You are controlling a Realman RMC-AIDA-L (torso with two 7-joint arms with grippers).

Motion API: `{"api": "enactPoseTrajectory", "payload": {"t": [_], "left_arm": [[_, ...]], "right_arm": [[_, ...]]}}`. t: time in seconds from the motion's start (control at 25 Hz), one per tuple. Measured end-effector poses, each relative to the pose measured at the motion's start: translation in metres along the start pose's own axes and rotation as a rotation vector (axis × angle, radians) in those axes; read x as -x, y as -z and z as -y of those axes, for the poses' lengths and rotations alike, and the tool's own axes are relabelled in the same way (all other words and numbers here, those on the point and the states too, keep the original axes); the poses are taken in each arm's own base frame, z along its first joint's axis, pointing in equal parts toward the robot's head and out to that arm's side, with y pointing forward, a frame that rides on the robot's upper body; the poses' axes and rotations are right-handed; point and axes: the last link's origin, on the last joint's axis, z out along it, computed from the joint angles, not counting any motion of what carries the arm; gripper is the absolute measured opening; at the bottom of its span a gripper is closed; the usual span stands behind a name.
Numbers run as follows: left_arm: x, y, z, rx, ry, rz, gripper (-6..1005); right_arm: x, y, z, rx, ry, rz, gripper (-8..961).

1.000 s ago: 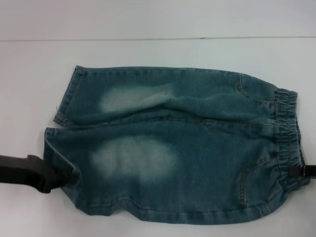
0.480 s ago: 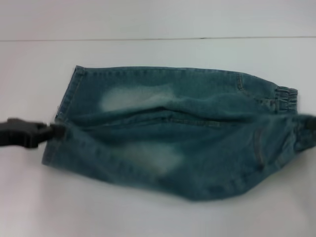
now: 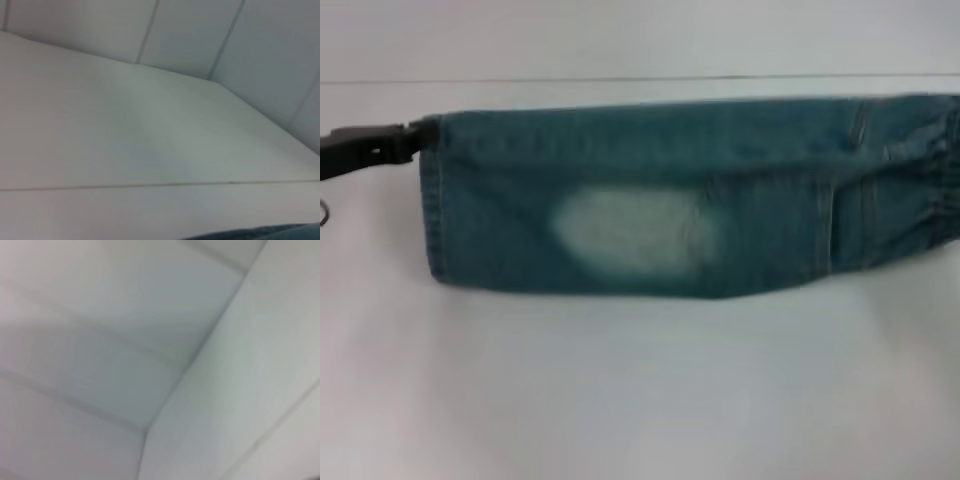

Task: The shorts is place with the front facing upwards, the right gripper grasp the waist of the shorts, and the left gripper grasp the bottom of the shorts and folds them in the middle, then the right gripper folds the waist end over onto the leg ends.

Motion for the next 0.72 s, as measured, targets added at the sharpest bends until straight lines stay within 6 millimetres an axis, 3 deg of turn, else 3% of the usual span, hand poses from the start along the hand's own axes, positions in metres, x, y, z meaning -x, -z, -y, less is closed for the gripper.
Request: {"api": "enactPoseTrajectory", "payload": {"t": [0.36, 0.72], "left_arm": [[-0.012, -0.042, -0.002, -0.072, -0.022, -0.015, 27], [-0.003, -0.072, -0.008, -0.173, -0.064, 0.024, 29]], "right_arm": [[0.004, -0.032, 0.001, -0.049, 0.012, 0.084, 44], [0.001, -0.054, 0.015, -0.198, 0.099, 0.132, 64]]}}
